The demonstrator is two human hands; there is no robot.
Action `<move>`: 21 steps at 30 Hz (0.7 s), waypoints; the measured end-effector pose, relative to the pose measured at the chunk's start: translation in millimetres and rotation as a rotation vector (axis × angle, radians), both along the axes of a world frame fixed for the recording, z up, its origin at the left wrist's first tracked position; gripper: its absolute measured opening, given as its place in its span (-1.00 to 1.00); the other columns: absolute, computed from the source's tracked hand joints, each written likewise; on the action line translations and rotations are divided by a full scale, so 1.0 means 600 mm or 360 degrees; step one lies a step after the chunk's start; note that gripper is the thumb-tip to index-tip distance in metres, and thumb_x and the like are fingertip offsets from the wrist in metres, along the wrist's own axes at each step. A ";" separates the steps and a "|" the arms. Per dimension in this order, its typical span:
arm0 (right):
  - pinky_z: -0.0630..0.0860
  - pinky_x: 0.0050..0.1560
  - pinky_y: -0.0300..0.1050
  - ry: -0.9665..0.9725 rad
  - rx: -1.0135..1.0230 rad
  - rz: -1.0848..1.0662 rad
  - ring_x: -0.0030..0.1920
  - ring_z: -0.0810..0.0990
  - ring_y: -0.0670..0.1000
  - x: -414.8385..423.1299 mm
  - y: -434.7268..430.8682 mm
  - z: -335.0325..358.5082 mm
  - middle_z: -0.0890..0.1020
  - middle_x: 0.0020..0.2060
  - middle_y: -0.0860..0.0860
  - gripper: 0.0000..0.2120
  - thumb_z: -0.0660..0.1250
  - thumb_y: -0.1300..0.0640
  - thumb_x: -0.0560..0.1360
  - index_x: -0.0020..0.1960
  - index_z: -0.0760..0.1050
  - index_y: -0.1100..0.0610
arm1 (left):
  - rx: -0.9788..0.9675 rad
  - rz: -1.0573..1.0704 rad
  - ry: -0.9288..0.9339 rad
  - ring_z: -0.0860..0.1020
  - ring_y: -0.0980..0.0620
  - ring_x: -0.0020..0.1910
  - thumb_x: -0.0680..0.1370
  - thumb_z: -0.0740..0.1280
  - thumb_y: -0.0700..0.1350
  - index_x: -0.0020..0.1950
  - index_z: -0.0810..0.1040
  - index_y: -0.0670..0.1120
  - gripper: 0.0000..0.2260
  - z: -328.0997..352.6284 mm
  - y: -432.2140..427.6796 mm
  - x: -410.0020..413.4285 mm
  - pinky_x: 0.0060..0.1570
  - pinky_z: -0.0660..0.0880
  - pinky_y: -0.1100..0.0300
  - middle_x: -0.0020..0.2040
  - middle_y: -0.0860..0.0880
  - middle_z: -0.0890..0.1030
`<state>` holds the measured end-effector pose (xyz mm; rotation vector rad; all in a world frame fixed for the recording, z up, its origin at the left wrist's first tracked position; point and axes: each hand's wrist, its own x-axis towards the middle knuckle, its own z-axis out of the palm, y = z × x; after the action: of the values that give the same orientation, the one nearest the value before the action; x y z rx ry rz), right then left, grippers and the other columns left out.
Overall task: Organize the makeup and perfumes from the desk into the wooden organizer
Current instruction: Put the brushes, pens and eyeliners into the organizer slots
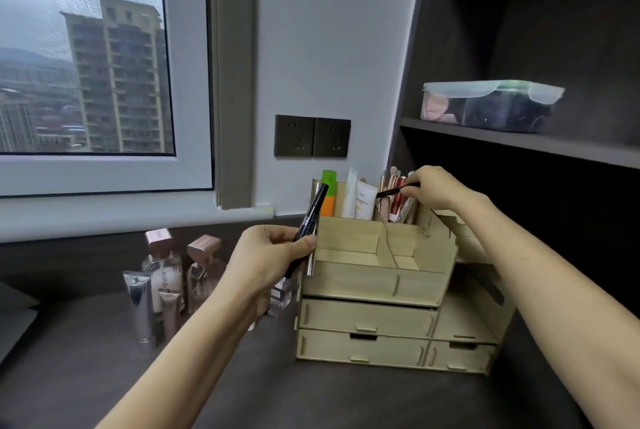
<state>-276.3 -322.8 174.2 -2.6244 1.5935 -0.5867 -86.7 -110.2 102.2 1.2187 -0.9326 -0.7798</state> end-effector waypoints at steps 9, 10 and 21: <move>0.45 -0.17 -0.14 -0.0851 -0.0261 0.0129 -0.27 0.60 -0.01 -0.042 0.027 0.046 0.67 -0.28 0.11 -0.93 0.35 0.24 0.45 -0.07 0.53 0.14 | -0.0005 0.0026 0.0035 0.39 0.15 -0.62 0.43 0.42 -0.25 -0.26 0.64 -0.22 -0.92 -0.014 -0.010 0.018 -0.57 0.35 0.40 -0.55 0.02 0.52; 0.43 -0.26 -0.16 -0.0908 -0.0247 0.0129 -0.36 0.57 -0.06 -0.045 0.031 0.051 0.66 -0.36 0.08 -0.94 0.36 0.24 0.44 -0.14 0.50 0.12 | 0.0000 0.0024 0.0026 0.39 0.16 -0.62 0.43 0.42 -0.25 -0.27 0.64 -0.22 -0.92 -0.016 -0.012 0.019 -0.58 0.34 0.41 -0.56 0.03 0.52; 0.42 -0.32 -0.08 -0.0192 -0.0113 -0.0168 -0.30 0.53 0.08 0.010 -0.011 0.031 0.55 -0.33 0.07 -0.65 0.30 -0.05 0.51 -0.23 0.44 0.23 | -0.0048 -0.0037 -0.0128 0.51 -0.01 -0.40 0.41 0.46 -0.17 -0.19 0.68 -0.12 -0.97 -0.020 -0.019 0.012 -0.43 0.47 0.26 -0.39 -0.04 0.63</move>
<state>-270.1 -329.2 192.9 -2.5102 1.7128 -0.8050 -79.7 -121.7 90.0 1.2219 -1.0226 -0.7372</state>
